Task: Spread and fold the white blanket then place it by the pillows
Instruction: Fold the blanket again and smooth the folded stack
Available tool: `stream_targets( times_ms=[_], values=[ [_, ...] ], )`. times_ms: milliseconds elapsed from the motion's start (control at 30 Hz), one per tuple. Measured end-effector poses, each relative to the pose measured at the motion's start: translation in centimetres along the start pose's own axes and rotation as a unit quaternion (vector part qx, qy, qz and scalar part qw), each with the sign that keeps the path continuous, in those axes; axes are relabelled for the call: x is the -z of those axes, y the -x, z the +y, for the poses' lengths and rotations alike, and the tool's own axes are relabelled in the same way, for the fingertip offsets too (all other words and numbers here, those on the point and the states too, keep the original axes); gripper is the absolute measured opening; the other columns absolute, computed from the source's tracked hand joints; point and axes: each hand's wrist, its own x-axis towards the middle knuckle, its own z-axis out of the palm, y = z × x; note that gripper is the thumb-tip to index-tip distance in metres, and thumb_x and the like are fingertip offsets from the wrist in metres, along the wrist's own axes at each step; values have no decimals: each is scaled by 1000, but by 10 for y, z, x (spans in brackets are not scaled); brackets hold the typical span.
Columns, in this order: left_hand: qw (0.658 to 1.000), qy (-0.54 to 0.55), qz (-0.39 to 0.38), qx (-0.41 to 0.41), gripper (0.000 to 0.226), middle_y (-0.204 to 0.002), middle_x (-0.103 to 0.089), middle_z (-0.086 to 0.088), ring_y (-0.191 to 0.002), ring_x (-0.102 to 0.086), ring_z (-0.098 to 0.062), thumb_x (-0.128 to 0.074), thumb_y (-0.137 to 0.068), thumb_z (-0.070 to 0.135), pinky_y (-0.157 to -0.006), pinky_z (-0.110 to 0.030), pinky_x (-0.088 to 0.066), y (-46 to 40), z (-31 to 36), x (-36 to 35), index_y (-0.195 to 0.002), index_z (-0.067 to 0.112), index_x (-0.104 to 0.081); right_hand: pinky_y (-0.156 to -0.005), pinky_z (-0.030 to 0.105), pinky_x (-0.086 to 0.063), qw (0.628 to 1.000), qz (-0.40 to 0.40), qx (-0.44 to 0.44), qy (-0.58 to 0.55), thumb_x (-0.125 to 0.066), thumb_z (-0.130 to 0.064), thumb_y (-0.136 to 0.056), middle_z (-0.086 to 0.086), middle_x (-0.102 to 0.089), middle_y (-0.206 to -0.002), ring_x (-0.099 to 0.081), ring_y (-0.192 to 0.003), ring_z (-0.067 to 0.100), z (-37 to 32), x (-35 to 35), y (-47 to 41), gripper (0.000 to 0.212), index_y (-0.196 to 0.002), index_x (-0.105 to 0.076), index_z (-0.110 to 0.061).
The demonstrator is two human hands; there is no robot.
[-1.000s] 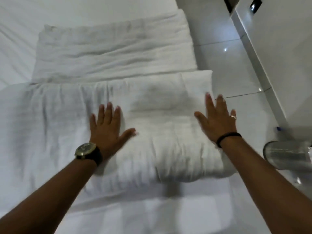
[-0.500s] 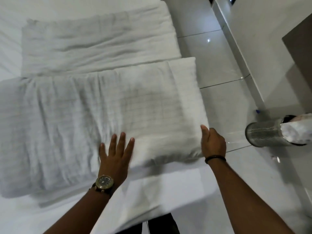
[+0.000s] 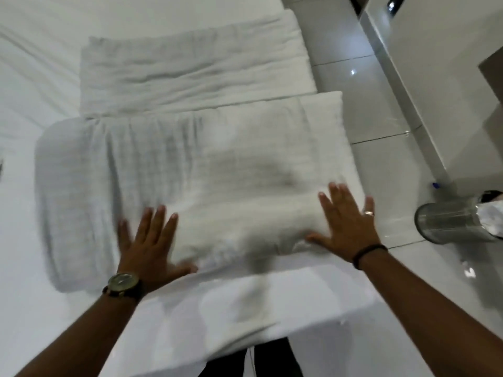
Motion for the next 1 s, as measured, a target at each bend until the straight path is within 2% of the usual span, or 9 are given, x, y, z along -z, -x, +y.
stream_targets(
  times_ms=[67, 167, 267, 367, 467, 700, 800, 900, 1000],
  values=[
    [1000, -12, -11, -4, 134, -167, -2, -9, -152, -3, -35, -59, -52, 92, -110, -73, 0, 22, -28, -7, -158, 24, -12, -107, 74, -1, 1000, 10, 15, -5, -35, -91, -68, 21, -13, -160, -10, -147, 43, -28, 7, 4, 110, -153, -22, -22],
    [998, -34, 47, -3, 130, -165, -5, -17, -149, 0, -47, -88, -47, 45, -109, -74, -2, 34, -45, -16, -157, 23, -20, -105, 78, -6, 992, 73, 104, -6, -57, -86, -59, 23, -13, -160, -10, -144, 50, -110, 3, 7, 119, -154, -17, -28],
    [989, -60, 134, 31, 100, -164, -6, -20, -146, 2, -55, -63, -65, 12, -109, -76, 1, 27, -55, -18, -156, 26, -23, -103, 80, -11, 994, 67, 85, 6, -88, -52, -51, 26, -24, -155, -18, -139, 57, -151, -3, -1, 120, -151, -28, -26],
    [988, -69, 131, 39, 97, -163, -6, -23, -145, -2, -56, -57, -71, 7, -107, -76, -3, 29, -73, -24, -157, 28, -17, -96, 79, -27, 989, 113, 79, 52, -65, -12, -87, 31, -41, -145, -36, -129, 59, -156, -7, -9, 69, -148, -35, -23],
    [990, -67, 118, 31, 98, -160, -13, -30, -143, -11, -59, -64, -70, 5, -104, -77, -11, 31, -79, -26, -156, 24, -21, -93, 77, -34, 984, 117, 105, 82, -17, -13, -106, 34, -50, -135, -47, -119, 60, -155, -7, -13, 46, -145, -39, -20],
    [992, -47, 115, -2, 68, -129, -54, -39, -107, -60, -55, -55, -84, -4, -84, -67, -48, 40, -69, -12, -147, 17, -42, -72, 52, -56, 984, 98, 86, 125, -74, 8, -68, 29, -68, -104, -66, -88, 49, -173, 17, -2, 53, -118, -69, -7],
    [992, -28, 126, -2, 50, -118, -60, -40, -96, -65, -52, -37, -94, -4, -77, -63, -52, 65, -69, -2, -137, 12, -57, -69, 50, -56, 991, 71, 76, 79, -71, 12, -68, 28, -68, -102, -67, -84, 46, -179, 38, 18, 49, -115, -69, -3],
    [990, -29, 135, -27, 79, -104, -67, -37, -80, -69, -47, 7, -103, 14, -66, -56, -55, 111, -59, 7, -124, 9, -68, -68, 47, -55, 996, 44, 69, 27, -65, 11, -71, 25, -68, -100, -66, -83, 42, -185, 49, 58, 45, -114, -68, -4],
    [991, -24, 126, -23, 84, -101, -68, -35, -76, -70, -47, 11, -102, 17, -64, -58, -56, 180, -34, -2, -120, 9, -71, -87, 41, -48, 998, -33, 60, 11, -51, -2, -84, 12, -62, -119, -59, -107, 34, -184, 48, 122, 51, -132, -54, -18]
  ],
)
